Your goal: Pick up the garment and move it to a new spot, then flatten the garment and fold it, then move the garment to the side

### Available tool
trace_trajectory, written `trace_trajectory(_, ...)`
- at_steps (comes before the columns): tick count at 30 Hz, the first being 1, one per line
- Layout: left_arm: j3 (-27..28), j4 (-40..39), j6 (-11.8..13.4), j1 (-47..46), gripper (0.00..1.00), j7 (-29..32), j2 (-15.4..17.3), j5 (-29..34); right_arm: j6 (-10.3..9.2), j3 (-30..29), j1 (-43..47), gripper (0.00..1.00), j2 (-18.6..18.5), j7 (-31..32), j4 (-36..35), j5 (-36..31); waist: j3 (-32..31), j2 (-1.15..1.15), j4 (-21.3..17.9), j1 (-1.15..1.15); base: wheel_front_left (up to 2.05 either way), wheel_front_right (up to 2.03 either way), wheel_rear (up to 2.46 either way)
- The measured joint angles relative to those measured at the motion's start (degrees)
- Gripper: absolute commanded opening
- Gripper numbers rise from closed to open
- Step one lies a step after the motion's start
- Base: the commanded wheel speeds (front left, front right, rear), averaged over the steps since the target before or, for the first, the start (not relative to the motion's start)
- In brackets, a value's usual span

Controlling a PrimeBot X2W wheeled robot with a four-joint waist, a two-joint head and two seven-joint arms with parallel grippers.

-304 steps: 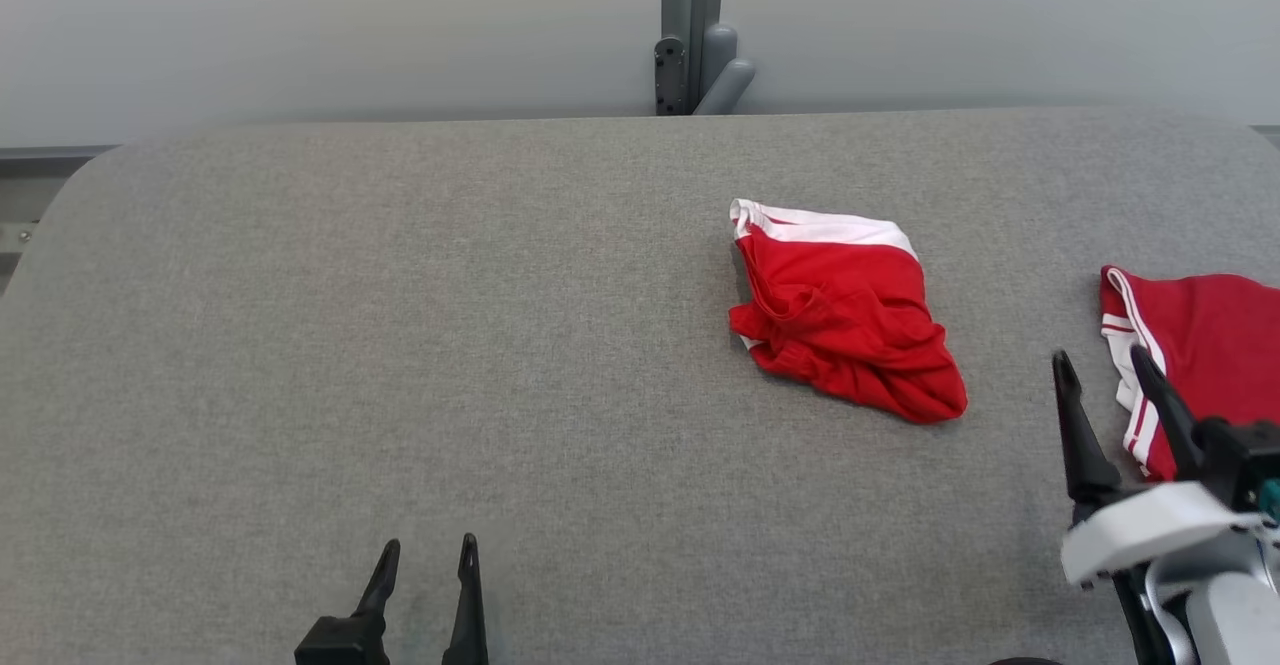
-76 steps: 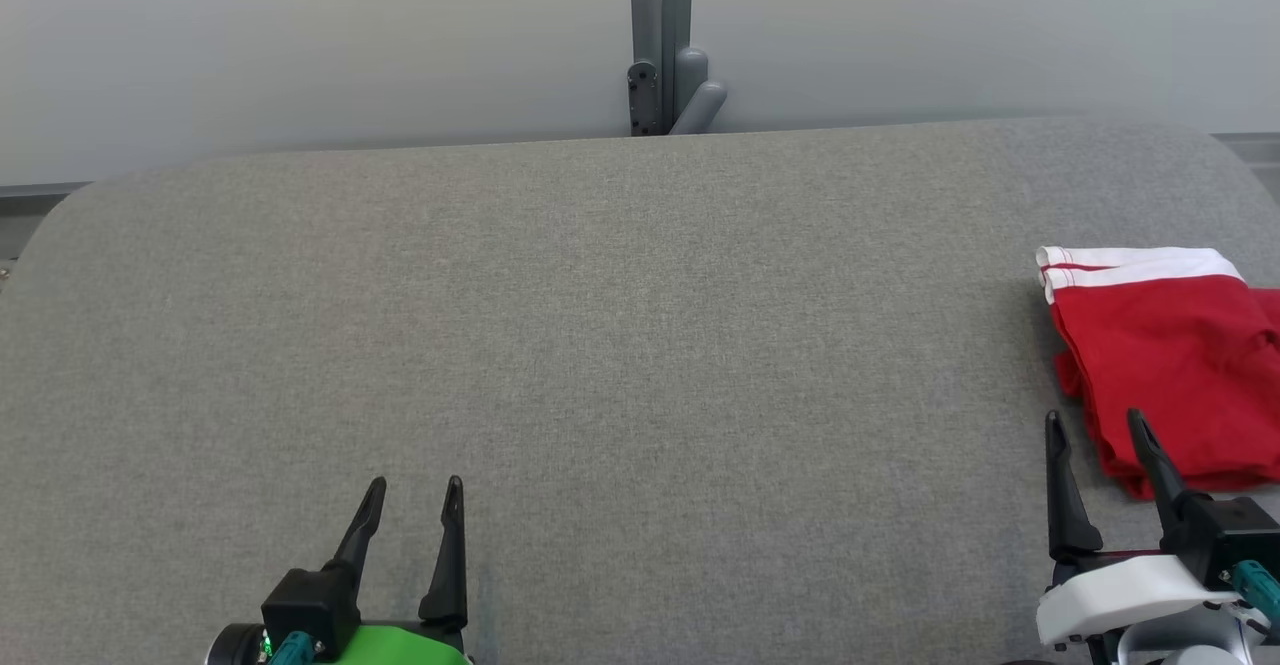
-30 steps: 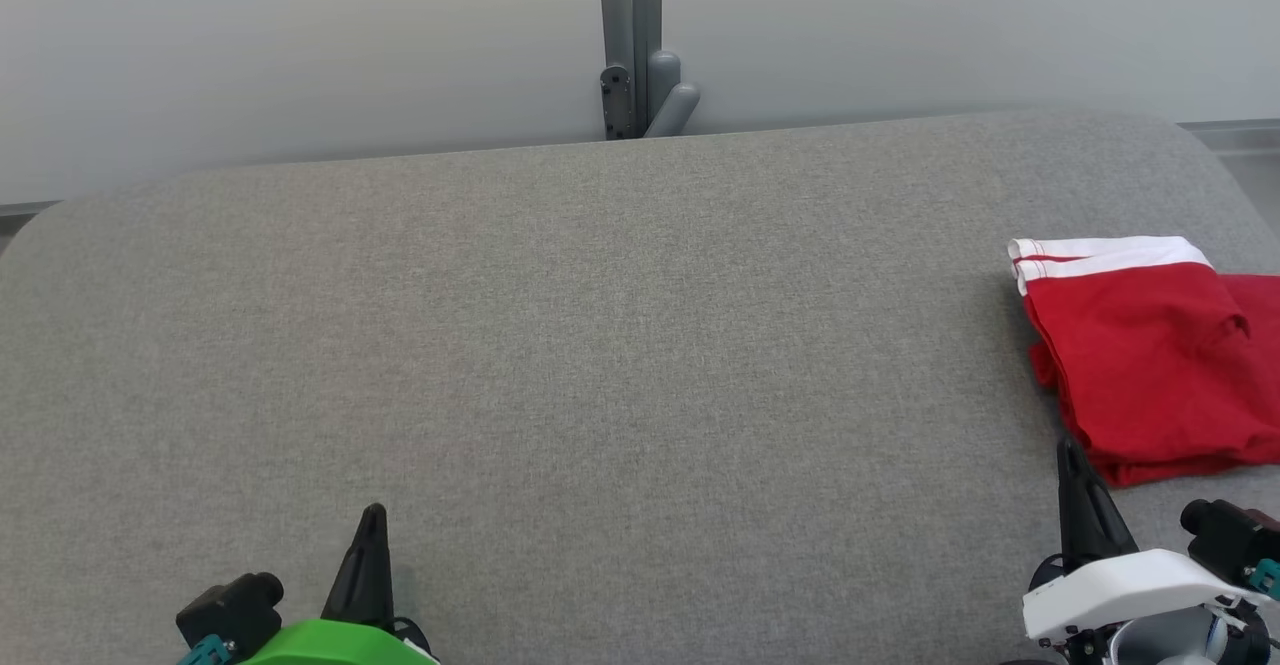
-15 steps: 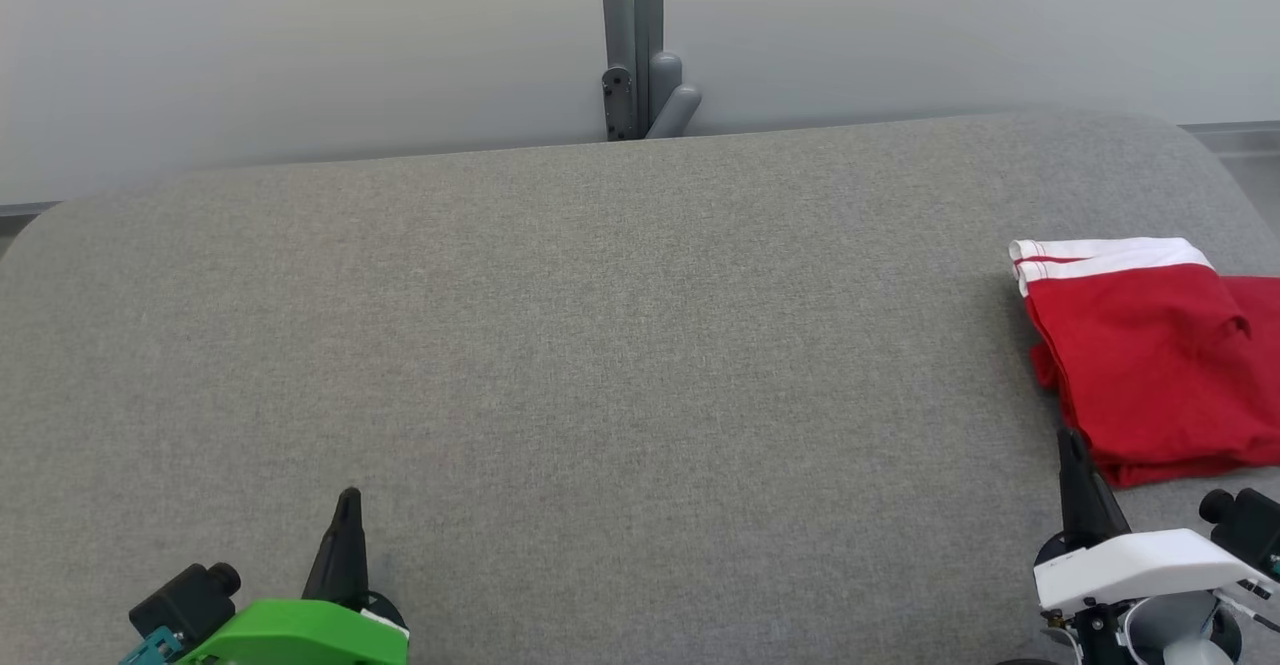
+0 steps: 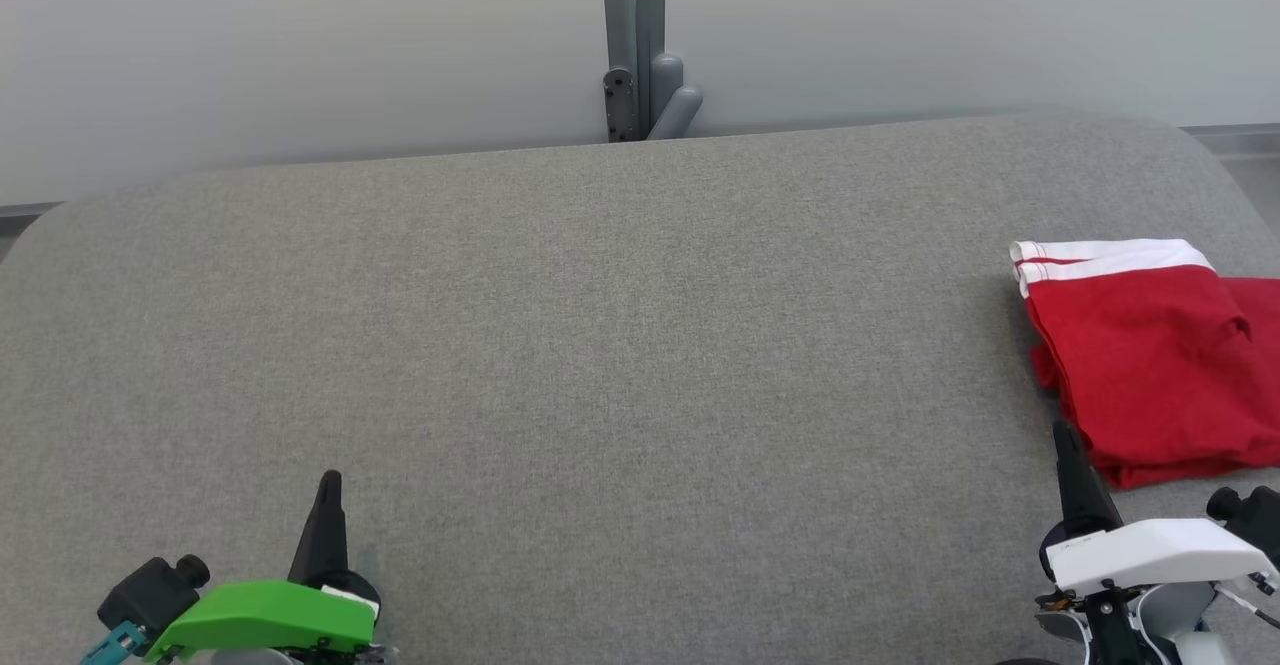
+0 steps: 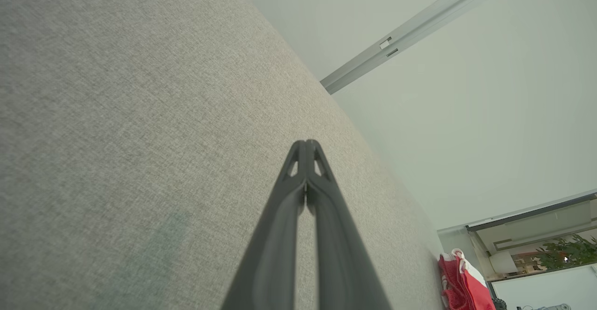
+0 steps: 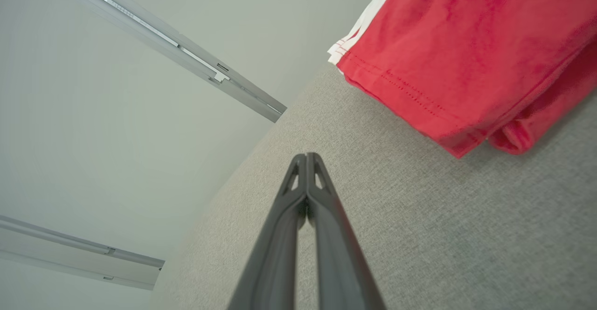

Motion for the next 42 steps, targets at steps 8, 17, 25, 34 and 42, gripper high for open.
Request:
trace_trajectory(8,0.8,-0.2,-0.2,-0.5,0.0,1.5,0.0,-4.8,-0.02,-0.1,-0.7,0.0,0.0,1.3,0.2,5.7,-0.1,0.0,0.1,0.0,0.0,0.0,0.0)
trace_trajectory(17,2.0,-0.4,-0.5,-1.5,0.0,2.9,0.1,-10.3,-0.04,-0.1,-1.3,0.0,-0.1,2.7,0.5,11.7,-0.1,0.0,0.1,0.0,0.0,0.0,0.0)
trace_trajectory(25,2.9,-0.6,-0.6,-2.0,0.0,4.0,0.1,-14.4,-0.04,-0.1,-2.0,0.0,-0.1,3.8,0.7,16.5,-0.2,0.0,0.2,0.0,0.0,0.0,0.0)
trace_trajectory(34,3.8,-0.8,-1.0,-2.7,0.0,5.2,0.1,-18.3,-0.04,-0.2,-2.4,0.0,-0.2,4.8,0.8,21.1,-0.3,0.0,0.2,0.0,0.0,0.0,0.0)
trace_trajectory(42,4.6,-0.9,-1.1,-3.3,0.0,6.3,0.1,-22.0,-0.04,-0.2,-3.0,0.0,-0.2,5.8,1.0,25.4,-0.3,0.0,0.3,0.0,0.0,0.0,0.0)
